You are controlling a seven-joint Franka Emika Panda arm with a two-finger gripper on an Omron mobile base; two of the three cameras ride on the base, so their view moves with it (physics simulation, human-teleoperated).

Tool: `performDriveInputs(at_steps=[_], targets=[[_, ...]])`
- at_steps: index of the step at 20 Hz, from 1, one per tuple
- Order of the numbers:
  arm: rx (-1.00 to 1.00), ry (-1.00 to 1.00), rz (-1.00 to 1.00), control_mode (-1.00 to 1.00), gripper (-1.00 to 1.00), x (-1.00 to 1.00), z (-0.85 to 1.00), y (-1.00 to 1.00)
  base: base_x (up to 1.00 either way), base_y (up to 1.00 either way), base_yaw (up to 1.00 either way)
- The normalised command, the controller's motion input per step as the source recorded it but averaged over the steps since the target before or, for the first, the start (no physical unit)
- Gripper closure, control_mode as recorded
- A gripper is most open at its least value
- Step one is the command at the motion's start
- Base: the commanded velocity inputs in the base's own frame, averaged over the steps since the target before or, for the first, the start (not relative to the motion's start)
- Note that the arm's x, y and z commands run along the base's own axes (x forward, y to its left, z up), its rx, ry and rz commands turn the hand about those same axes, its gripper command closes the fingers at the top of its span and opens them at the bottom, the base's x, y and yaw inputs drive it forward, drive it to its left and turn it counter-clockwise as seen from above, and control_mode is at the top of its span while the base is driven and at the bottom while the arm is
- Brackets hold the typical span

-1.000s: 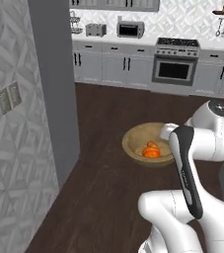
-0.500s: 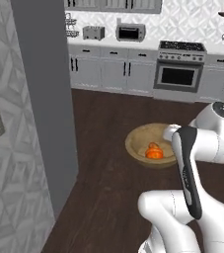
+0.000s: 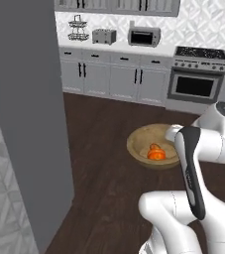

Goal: Pick the chicken drumstick and squash from their plates and place them in the bowl. Then put the bowl in the fridge.

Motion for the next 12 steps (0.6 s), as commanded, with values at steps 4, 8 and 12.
performDriveInputs(at_steps=[4, 8, 12], targets=[[0.00, 0.00, 0.00, 1.00, 1.00, 0.00, 0.00, 0.00, 1.00, -0.12, 0.20], [0.00, 0.00, 0.00, 1.00, 1.00, 0.00, 0.00, 0.00, 1.00, -0.06, 0.21], [0.00, 0.00, 0.00, 1.00, 1.00, 0.00, 0.00, 0.00, 1.00, -0.10, 0.33]])
